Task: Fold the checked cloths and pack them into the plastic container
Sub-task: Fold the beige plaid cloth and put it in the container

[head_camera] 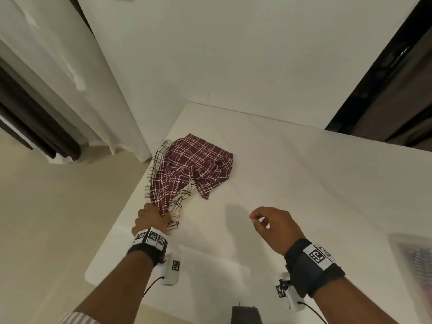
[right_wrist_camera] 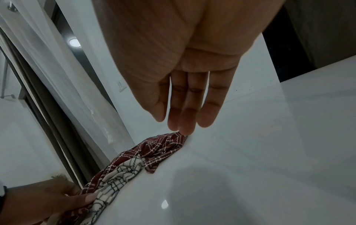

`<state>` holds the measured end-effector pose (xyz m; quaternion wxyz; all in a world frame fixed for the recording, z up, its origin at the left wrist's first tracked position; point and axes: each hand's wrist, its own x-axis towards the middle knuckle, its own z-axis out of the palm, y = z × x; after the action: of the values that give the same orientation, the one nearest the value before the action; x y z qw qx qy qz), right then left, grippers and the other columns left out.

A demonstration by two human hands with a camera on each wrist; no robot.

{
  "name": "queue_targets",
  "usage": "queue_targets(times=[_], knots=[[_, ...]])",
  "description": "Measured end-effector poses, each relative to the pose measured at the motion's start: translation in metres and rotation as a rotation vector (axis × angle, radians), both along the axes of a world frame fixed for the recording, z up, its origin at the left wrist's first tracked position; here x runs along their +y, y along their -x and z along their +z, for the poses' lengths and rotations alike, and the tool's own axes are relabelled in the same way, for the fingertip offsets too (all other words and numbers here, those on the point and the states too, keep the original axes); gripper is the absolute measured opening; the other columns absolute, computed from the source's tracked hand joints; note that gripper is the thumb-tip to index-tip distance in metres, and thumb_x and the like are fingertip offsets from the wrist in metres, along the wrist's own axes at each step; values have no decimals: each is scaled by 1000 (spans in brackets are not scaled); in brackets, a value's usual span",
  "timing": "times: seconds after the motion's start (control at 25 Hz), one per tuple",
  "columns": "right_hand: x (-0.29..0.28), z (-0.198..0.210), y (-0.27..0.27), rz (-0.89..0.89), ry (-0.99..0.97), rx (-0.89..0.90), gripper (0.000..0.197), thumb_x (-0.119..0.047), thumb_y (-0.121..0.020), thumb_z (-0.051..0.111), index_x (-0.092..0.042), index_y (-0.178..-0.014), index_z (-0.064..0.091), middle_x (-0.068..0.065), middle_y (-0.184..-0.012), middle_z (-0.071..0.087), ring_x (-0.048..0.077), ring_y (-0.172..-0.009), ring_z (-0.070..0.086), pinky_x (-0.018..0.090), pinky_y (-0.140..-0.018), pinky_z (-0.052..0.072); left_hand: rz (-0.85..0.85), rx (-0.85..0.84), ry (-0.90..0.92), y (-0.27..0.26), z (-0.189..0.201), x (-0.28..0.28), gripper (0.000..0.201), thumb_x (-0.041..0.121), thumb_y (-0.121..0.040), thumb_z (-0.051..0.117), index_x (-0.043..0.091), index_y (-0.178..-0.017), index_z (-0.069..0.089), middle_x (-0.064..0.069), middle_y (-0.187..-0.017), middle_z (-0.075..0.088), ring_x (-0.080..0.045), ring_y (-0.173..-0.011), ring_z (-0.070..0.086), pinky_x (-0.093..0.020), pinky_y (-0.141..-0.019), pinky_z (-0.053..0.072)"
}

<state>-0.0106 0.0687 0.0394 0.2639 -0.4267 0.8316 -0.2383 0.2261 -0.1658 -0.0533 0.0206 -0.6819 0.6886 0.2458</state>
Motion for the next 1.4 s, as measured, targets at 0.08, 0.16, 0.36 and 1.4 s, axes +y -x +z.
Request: queue_targets(times=[0.08,0.16,0.36,1.4], knots=[[-1,1,-1,-13,2,6,16,-26,-90,60,-41,-87,62,-23,-91,65,2,-76,62,30,-77,55,59,155,-5,-7,-3,-3,53,45,-76,79,11,-107,53,-17,-110,59,-36,-101,57,-43,-85,49],[-1,2,-1,-31,8,10,16,-26,-91,60,-41,-87,63,-23,-90,65,3,-76,62,30,-76,55,172,268,-45,-16,-1,-6,57,34,-69,87,9,-108,54,-18,-109,61,-37,-100,59,-40,-80,48],[-5,0,-7,-55,28,14,15,-26,-91,60,-40,-86,64,-22,-88,66,3,-76,62,30,-77,55,101,192,-181,-35,0,-19,54,47,-69,84,13,-106,62,-9,-102,70,-31,-94,67,-34,-82,52],[-128,168,-26,-5,482,130,34,-42,-88,62,-28,-118,55,-10,-103,61,8,-84,57,21,-72,47,-516,1373,203,118,347,3,15,26,-93,67,17,-103,73,-10,-84,76,-27,-85,75,-50,-86,58]])
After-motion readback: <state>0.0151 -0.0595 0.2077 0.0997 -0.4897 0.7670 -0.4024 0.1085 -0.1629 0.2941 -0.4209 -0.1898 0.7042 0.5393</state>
